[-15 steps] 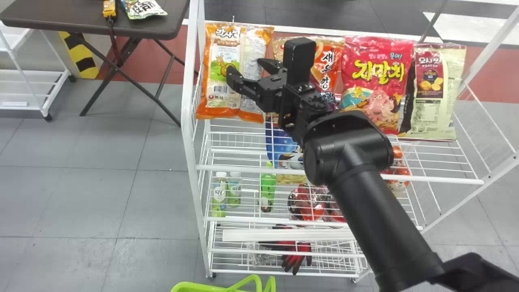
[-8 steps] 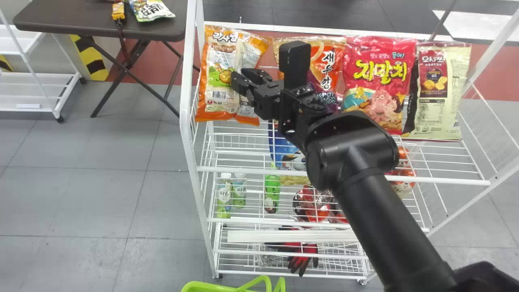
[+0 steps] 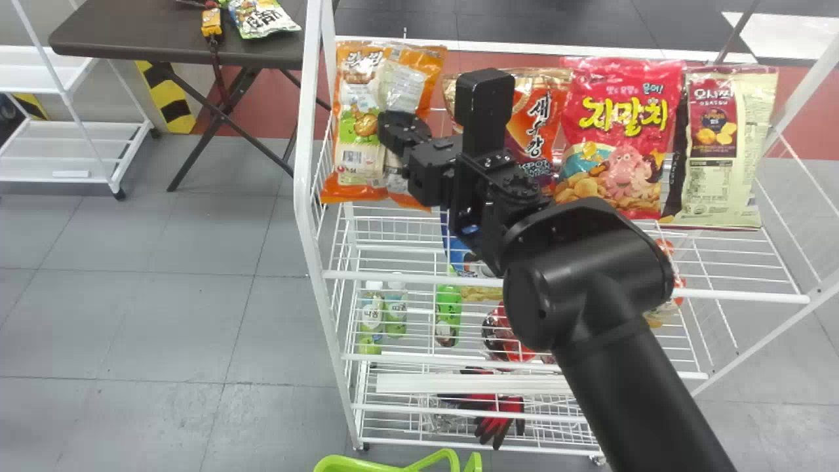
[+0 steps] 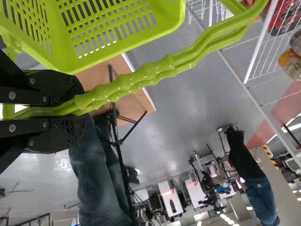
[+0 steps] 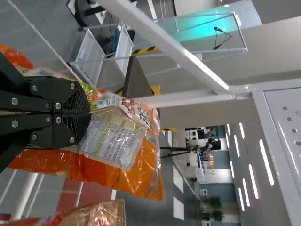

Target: Hold basket handle with left hand then pick Gamjakkang with right hand and place into basket

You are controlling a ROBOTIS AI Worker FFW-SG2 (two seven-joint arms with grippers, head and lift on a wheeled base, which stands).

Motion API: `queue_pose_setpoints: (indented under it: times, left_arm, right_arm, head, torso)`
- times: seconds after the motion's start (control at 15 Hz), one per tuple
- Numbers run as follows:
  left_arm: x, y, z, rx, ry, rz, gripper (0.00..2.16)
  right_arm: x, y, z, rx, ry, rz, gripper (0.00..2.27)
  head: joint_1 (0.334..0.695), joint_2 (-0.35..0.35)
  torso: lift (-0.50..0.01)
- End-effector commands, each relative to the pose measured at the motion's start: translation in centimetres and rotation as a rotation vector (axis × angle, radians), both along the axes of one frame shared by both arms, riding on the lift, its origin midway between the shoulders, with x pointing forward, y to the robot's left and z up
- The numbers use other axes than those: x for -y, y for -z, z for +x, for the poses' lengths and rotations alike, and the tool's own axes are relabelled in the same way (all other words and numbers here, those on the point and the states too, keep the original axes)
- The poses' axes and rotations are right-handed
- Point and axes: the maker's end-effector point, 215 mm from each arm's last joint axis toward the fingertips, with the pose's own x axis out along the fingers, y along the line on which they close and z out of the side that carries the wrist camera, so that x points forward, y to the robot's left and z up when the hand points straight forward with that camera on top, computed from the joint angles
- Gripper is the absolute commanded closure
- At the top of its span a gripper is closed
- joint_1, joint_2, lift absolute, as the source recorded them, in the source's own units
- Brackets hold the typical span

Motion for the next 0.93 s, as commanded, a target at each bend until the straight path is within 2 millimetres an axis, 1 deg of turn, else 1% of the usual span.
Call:
queue_pose_setpoints:
  times: [0.0,0.13,0.2,0.27,0.33,0.4,0.53,0.67,0.73,0.8,0.87]
  left_arm:
    - [0.3,-0.2,-0.2,0.001,0.008,0.000,2.14]
    - [0.4,-0.3,-0.5,-0.006,0.022,0.011,2.14]
    - [0.5,-0.3,-0.7,-0.004,0.027,0.014,2.14]
    - [0.5,-0.3,-0.8,-0.003,0.028,0.017,2.14]
    - [0.4,-0.4,-0.8,0.000,0.025,0.017,2.14]
    - [0.3,-0.5,-0.8,0.001,0.025,0.017,2.14]
    - [0.4,-0.6,-0.9,0.003,0.027,0.016,2.14]
    - [0.5,-0.7,-0.8,0.005,0.029,0.013,2.14]
    - [0.5,-0.6,-0.7,0.005,0.027,0.014,2.14]
    - [0.5,-0.7,-0.8,0.005,0.029,0.013,2.13]
    - [0.5,-0.7,-0.8,0.005,0.029,0.013,2.14]
  right_arm:
    - [-1.2,-0.6,-3.2,-0.053,-0.038,0.037,2.25]
    - [-1.1,-0.5,-5.1,-0.108,-0.051,0.059,2.25]
    - [-0.7,-0.8,-6.2,-0.132,-0.053,0.085,2.25]
    - [0.9,-0.1,-7.4,-0.160,-0.050,0.067,2.25]
    - [2.1,-0.2,-8.5,-0.161,-0.046,0.053,2.25]
    - [3.4,-0.1,-9.5,-0.166,-0.039,0.033,2.25]
    - [7.0,-0.1,-10.8,-0.169,0.002,-0.003,2.25]
    - [10.9,0.9,-12.0,-0.193,0.032,-0.034,2.25]
    - [12.5,0.6,-12.8,-0.204,0.042,-0.029,2.25]
    - [14.0,0.0,-13.7,-0.212,0.053,-0.032,2.25]
    - [15.5,-0.1,-14.8,-0.230,0.062,-0.035,2.25]
  head:
    - [0.695,-0.024]
    - [0.695,-0.007]
    - [0.695,-0.004]
    - [0.695,-0.003]
    - [0.695,-0.007]
    - [0.695,-0.033]
    - [0.695,-0.082]
    - [0.695,-0.144]
    - [0.695,-0.172]
    - [0.695,-0.232]
    - [0.695,-0.266]
  torso:
    - [-0.019]
    - [-0.019]
    - [-0.019]
    - [-0.019]
    - [-0.019]
    - [-0.019]
    - [-0.019]
    - [-0.019]
    - [-0.019]
    - [-0.019]
    - [-0.019]
